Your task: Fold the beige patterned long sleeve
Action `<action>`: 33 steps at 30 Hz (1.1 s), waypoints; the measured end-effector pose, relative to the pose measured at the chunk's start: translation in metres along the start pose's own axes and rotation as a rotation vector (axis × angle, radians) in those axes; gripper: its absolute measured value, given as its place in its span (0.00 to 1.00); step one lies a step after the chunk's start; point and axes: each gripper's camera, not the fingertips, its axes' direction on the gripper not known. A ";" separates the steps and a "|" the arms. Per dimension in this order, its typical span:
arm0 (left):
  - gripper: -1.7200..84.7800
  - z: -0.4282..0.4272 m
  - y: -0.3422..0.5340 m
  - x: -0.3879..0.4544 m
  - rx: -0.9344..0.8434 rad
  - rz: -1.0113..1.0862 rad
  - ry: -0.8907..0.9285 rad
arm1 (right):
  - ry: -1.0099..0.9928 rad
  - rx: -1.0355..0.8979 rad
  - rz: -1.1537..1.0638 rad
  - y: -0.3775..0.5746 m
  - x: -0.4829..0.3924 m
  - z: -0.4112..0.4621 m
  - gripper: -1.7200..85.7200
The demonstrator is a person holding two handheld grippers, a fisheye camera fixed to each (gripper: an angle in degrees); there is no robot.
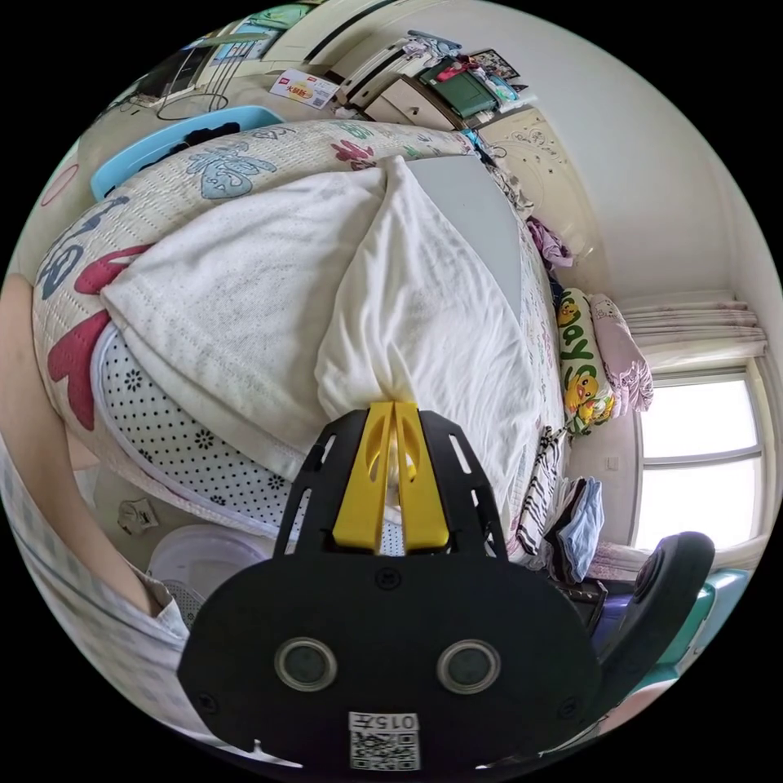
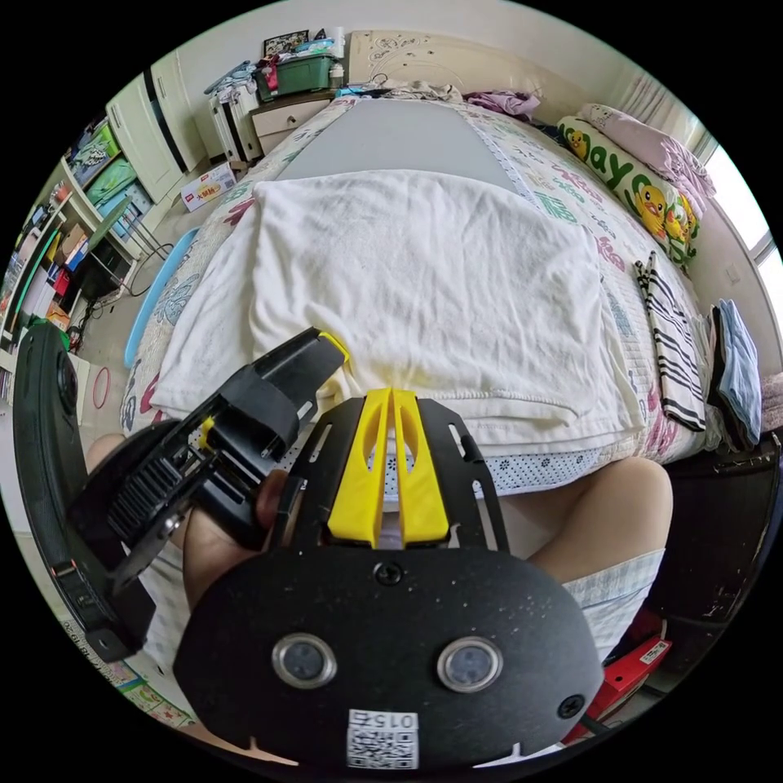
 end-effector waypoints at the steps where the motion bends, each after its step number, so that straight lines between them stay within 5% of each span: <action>1: 0.01 0.001 0.000 -0.001 0.000 -0.001 0.001 | 0.001 0.000 -0.001 0.001 -0.003 0.005 0.17; 19: 0.01 0.040 0.014 -0.034 0.014 -0.003 0.001 | -0.019 0.008 -0.033 0.037 -0.033 0.118 0.08; 33: 0.01 0.079 0.046 -0.047 -0.054 0.253 -0.108 | -0.272 0.229 -0.069 0.091 -0.001 0.258 0.01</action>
